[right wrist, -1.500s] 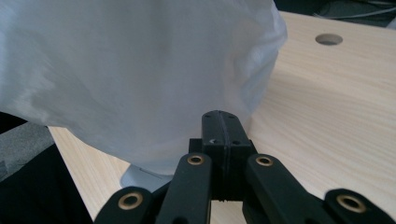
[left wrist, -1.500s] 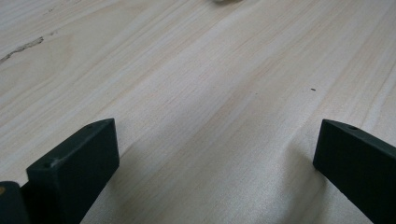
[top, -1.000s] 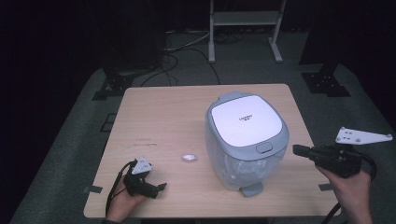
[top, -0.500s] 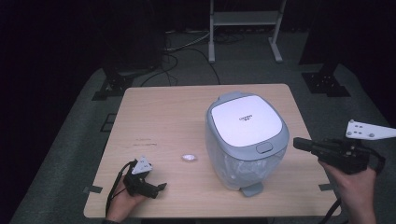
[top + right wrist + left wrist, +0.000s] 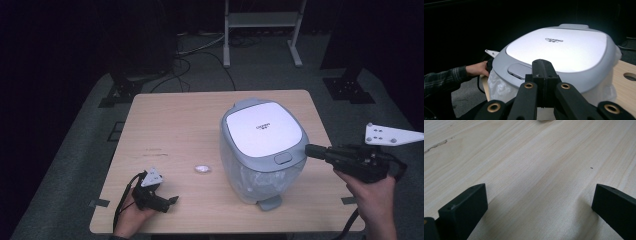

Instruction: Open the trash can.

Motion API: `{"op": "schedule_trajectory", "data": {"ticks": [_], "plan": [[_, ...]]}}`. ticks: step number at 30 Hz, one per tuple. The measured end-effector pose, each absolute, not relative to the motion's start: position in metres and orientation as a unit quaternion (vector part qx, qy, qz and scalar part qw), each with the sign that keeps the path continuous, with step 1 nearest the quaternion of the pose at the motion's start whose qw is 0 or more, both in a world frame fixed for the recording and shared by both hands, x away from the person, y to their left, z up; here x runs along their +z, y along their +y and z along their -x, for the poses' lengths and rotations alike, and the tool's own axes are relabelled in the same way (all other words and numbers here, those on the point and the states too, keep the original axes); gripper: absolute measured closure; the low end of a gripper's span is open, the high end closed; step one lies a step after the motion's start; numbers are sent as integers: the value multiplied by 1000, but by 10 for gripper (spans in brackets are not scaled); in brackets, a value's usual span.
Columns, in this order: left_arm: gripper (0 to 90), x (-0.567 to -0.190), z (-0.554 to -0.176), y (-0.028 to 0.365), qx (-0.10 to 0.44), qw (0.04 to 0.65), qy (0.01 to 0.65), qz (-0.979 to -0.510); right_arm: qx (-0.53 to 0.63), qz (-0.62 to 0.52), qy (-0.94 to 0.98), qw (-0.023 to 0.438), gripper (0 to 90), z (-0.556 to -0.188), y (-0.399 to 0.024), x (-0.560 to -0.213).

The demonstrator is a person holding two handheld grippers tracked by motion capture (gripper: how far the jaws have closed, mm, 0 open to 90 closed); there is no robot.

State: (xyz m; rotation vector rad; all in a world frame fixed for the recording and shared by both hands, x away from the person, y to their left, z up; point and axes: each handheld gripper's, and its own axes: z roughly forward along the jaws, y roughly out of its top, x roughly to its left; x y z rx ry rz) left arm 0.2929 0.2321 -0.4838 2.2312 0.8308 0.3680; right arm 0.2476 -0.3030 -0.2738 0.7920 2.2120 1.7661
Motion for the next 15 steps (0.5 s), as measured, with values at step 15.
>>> {"op": "schedule_trajectory", "data": {"ticks": [15], "plan": [[0, -484, -293, 232, 143, 358, 322, -865, 588, -240, 768, 75, 900, -257, -270, -275]]}}
